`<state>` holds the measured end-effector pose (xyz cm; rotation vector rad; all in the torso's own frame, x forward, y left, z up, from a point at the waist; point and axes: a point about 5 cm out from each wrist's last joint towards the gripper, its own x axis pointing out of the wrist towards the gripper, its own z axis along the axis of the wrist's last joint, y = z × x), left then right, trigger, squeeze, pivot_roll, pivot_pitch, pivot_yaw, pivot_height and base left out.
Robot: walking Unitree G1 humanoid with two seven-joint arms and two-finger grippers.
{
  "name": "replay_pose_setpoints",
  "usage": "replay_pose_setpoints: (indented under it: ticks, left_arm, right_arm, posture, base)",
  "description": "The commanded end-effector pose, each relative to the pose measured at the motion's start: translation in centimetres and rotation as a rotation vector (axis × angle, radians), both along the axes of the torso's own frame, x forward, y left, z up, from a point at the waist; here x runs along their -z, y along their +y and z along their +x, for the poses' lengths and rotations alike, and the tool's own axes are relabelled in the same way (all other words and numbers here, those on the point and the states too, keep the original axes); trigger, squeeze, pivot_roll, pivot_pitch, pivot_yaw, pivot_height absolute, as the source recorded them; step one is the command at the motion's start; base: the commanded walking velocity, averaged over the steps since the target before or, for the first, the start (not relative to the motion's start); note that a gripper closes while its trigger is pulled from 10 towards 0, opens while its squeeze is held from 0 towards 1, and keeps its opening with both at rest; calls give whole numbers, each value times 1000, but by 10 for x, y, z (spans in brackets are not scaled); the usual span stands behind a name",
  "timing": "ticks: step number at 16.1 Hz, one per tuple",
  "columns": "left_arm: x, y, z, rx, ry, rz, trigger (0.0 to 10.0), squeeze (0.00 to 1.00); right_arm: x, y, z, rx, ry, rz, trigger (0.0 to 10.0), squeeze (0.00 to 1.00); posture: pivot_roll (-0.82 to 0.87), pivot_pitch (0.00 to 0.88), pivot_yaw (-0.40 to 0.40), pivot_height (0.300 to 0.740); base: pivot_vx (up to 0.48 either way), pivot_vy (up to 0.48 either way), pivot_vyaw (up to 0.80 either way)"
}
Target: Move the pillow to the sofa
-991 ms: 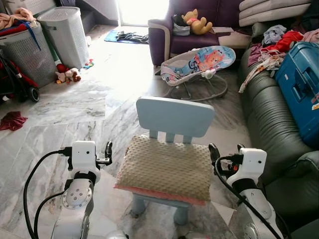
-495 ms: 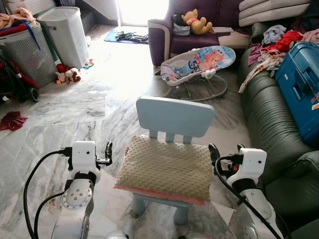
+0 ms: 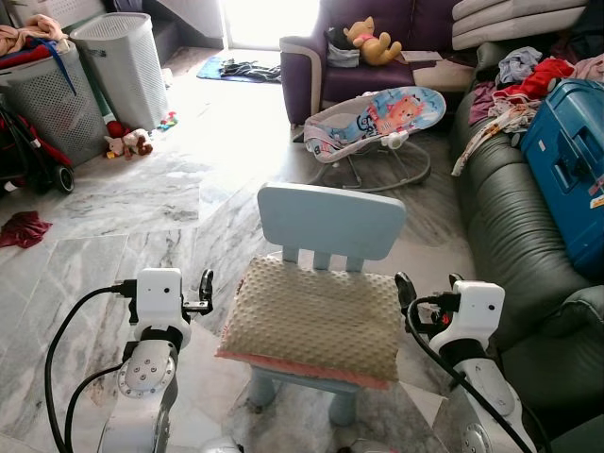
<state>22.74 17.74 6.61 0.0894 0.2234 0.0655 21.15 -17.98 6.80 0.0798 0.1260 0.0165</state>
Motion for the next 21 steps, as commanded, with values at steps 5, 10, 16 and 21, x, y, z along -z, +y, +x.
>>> replay_pose_setpoints:
  ticks: [5,10,16,21]
  left_arm:
    - [-8,-1,2,21,-40,36,10000,0]
    - [-8,-5,2,39,-57,57,10000,0]
    - [-7,-10,4,33,-72,56,10000,0]
    - [-7,-11,6,22,-79,57,10000,0]
  right_arm:
    - [-1,5,2,-34,3,8,10000,0]
    - [2,3,1,-33,14,8,10000,0]
    - [3,0,3,-43,15,0,10000,0]
    - [3,-1,4,-45,12,-5,10000,0]
  posture:
    - [-13,0,5,740]
    - [-6,0,-16,699]
    - [-10,0,-31,631]
    - [-14,0,-32,626]
  base:
    - [0,0,0]
    - [0,0,0]
    - [0,0,0]
    - [0,0,0]
